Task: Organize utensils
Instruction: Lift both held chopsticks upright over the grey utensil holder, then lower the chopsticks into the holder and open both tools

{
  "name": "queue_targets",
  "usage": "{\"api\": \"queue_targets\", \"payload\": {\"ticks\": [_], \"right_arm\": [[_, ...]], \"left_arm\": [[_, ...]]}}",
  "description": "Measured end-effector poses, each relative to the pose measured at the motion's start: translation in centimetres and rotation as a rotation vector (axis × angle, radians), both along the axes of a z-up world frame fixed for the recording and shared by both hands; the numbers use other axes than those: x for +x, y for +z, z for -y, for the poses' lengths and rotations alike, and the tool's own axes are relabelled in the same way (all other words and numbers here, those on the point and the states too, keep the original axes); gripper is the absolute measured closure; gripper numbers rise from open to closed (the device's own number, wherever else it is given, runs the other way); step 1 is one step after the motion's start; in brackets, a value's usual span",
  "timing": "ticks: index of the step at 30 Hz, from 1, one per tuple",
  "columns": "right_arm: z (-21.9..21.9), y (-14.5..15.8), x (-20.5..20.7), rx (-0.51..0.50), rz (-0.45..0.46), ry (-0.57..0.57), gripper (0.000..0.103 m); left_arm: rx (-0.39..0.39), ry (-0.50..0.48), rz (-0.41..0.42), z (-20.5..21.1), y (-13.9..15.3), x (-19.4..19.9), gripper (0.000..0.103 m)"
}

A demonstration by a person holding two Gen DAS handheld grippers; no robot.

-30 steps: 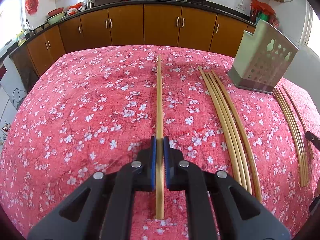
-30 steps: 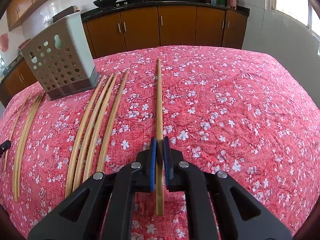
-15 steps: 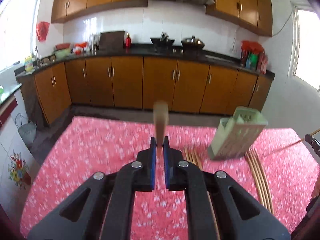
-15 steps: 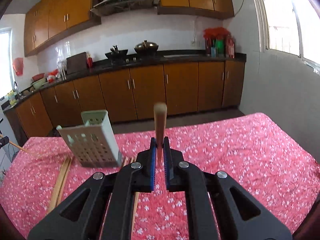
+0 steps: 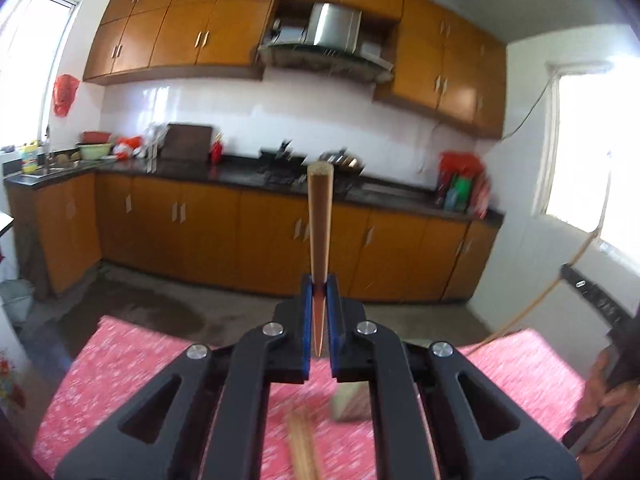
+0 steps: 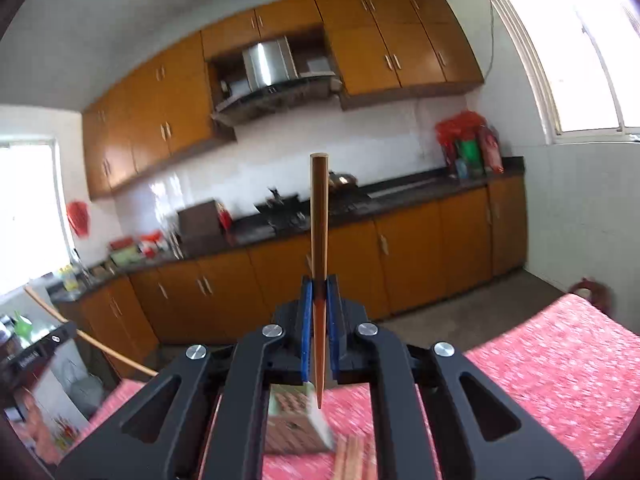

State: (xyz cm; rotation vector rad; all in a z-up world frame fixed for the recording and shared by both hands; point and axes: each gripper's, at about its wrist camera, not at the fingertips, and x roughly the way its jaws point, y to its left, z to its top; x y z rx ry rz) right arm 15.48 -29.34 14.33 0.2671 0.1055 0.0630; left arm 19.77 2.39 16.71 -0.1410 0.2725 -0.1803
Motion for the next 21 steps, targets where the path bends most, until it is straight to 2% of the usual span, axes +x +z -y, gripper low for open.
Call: {"api": "queue_targets", "payload": {"ticks": [4, 11, 16, 20, 21], "right_arm": [[-1.5, -0.5, 1.5, -0.004, 0.013, 0.031, 0.095], [-2.5, -5.5, 5.3, -0.031, -0.125, 0.054, 0.095], [-3.3, -6.7, 5.5, -0.042, -0.167, 0.072, 0.095], [-3.4, -6.8, 5.3, -0.054, -0.168, 0.074, 0.093], [-3.3, -6.6, 5.1, -0.054, -0.166, 0.071, 0.088]], "left_arm": [[-0.032, -0.052, 0.031, 2.6, 0.3, 0.8, 0.095], [-0.001, -0.113, -0.074, 6.3, -4.2, 4.5, 0.095], [0.019, -0.119, -0.136, 7.1, -6.8, 6.4, 0.095], [0.005, -0.101, -0.16, 6.7, -7.5, 7.1, 0.092], [-0.001, -0.098, -0.161, 6.5, -7.4, 7.1, 0.091]]}}
